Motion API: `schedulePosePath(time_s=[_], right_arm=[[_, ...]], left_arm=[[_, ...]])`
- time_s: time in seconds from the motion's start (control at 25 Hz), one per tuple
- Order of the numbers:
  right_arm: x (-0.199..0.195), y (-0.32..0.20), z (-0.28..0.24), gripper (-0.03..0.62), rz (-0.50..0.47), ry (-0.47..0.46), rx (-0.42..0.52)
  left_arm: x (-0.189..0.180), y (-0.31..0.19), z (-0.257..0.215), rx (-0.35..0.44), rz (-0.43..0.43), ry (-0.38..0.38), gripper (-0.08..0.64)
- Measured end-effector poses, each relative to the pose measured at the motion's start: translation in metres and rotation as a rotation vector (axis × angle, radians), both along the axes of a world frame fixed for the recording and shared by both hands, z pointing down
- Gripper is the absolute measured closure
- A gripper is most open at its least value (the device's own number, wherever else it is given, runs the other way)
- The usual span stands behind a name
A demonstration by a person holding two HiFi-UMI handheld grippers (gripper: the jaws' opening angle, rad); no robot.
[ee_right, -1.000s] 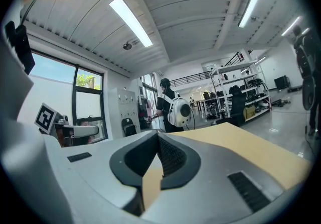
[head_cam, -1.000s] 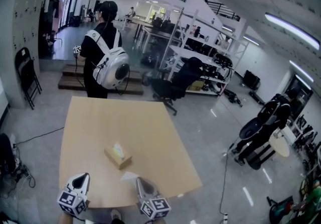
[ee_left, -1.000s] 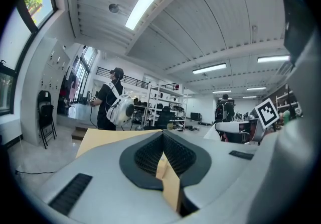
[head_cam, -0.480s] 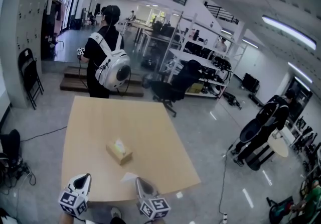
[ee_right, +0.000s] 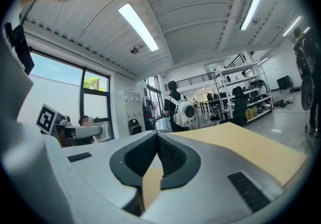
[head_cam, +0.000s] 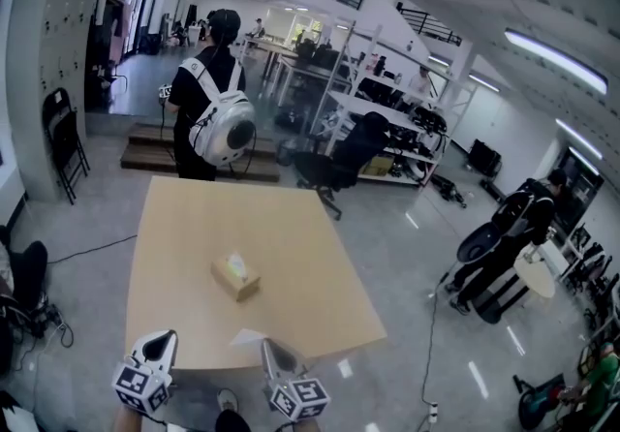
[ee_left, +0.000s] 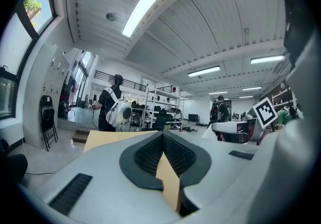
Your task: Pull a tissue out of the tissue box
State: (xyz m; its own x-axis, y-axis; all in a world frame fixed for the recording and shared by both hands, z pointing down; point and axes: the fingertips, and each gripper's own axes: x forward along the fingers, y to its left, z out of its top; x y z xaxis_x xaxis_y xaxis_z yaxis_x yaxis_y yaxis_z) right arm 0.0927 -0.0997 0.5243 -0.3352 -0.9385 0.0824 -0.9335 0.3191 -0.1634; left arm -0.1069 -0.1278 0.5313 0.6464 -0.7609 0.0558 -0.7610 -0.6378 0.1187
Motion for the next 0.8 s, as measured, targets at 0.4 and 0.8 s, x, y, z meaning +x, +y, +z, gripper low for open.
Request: schedulePosePath(time_s=[0.4, 0.8], right_arm=[[-0.015, 0.027, 0.003, 0.591, 0.007, 0.009, -0.011], [-0.022, 0.029, 0.003, 0.591, -0.01, 0.031, 0.0]], left_arm=[[-0.013, 0.024, -0.002, 0.003, 0.008, -0.007, 0.552], [-0.018, 0.028, -0.007, 0.022, 0.005, -0.006, 0.552]])
